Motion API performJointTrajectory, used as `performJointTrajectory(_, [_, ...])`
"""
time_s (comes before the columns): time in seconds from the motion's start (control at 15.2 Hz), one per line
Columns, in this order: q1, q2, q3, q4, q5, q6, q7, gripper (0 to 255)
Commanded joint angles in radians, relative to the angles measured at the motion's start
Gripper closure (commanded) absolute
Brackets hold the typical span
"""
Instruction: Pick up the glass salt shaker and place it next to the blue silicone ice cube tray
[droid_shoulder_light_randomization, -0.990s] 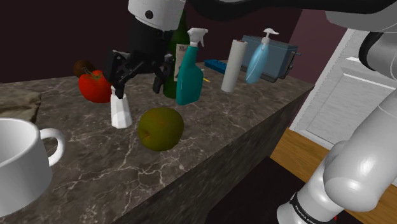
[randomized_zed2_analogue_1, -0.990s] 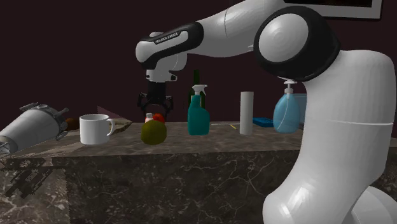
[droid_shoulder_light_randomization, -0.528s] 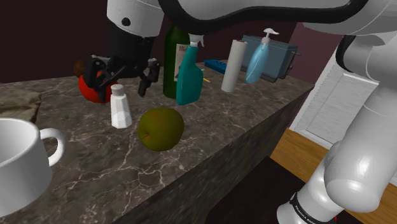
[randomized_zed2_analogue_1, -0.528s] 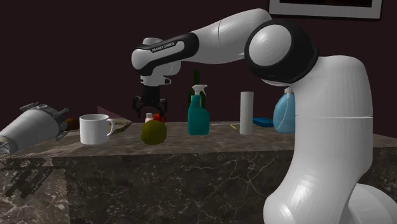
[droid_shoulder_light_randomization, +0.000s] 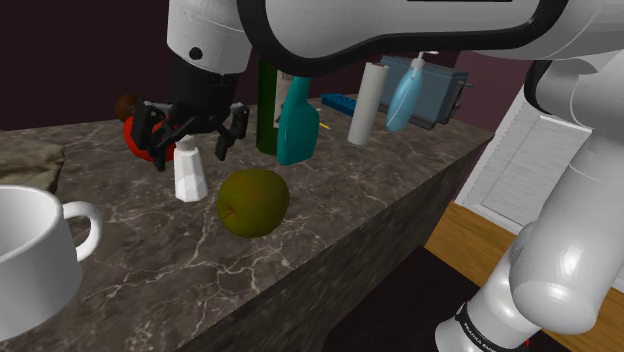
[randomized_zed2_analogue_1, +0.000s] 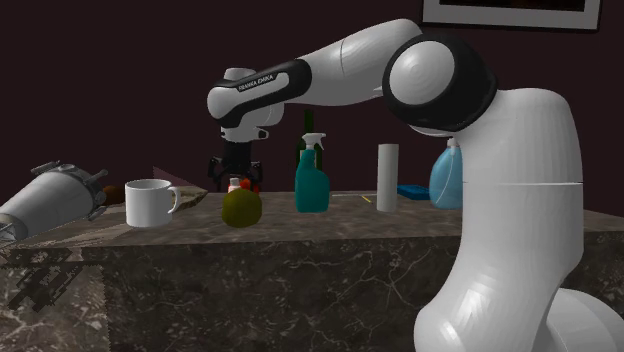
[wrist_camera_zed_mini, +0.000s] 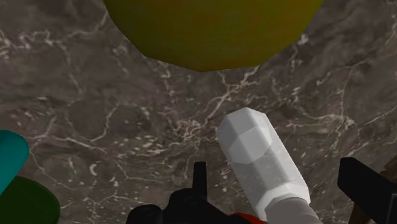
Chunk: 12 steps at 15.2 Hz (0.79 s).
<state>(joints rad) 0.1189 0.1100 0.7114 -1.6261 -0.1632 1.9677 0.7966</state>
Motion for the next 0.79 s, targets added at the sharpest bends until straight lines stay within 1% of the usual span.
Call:
performJointTrajectory(0.0, [0.000, 0.000, 0.000, 0.000, 0.000, 0.000, 0.000, 0])
performJointTrajectory(0.07, [0.000, 0.000, 0.000, 0.000, 0.000, 0.000, 0.000, 0])
performJointTrajectory(0.13, [0.000, 0.000, 0.000, 0.000, 0.000, 0.000, 0.000, 255])
performJointTrajectory(0.73, [0.000, 0.000, 0.000, 0.000, 0.000, 0.000, 0.000, 255])
